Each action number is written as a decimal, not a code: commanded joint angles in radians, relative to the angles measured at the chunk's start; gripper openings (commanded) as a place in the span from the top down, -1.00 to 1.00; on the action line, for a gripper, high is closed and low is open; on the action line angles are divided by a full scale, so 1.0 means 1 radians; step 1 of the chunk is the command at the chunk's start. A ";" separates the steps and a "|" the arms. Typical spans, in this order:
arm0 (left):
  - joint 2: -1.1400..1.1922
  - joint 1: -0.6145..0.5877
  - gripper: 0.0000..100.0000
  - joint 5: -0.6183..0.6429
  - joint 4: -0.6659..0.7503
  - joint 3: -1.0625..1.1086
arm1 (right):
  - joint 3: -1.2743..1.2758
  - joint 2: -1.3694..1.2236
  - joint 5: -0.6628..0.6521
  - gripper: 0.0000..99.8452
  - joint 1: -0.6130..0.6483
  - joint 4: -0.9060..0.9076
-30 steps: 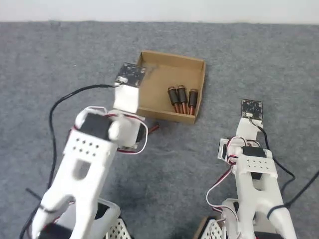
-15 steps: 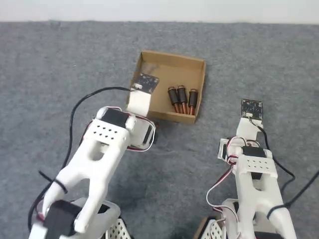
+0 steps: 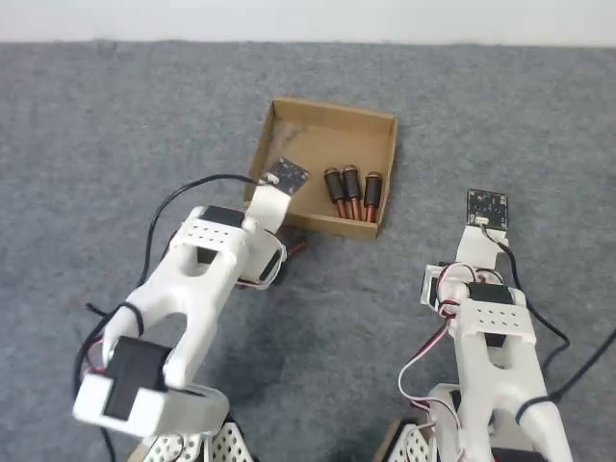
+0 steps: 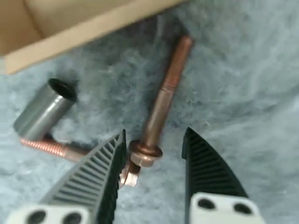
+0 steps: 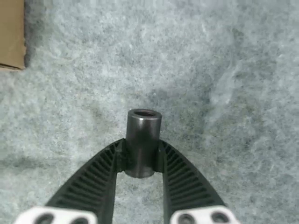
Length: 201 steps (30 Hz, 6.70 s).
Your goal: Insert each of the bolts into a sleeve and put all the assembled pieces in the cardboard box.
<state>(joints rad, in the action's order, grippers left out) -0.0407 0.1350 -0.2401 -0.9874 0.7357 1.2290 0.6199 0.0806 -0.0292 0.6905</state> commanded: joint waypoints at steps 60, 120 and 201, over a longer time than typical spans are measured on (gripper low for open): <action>-0.023 0.463 0.97 0.170 -0.511 -0.334 | -0.003 0.045 -0.015 0.99 -0.012 -0.027; -0.572 0.311 0.97 0.852 -0.034 0.394 | -0.003 0.045 -0.015 0.99 -0.010 -0.024; -0.123 0.114 0.65 1.369 0.331 0.143 | -0.002 0.051 -0.017 0.99 -0.007 0.008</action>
<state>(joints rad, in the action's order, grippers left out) -0.1588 0.2363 1.1162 -0.6590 0.9260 1.2306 0.6260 0.0806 -0.0292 0.6935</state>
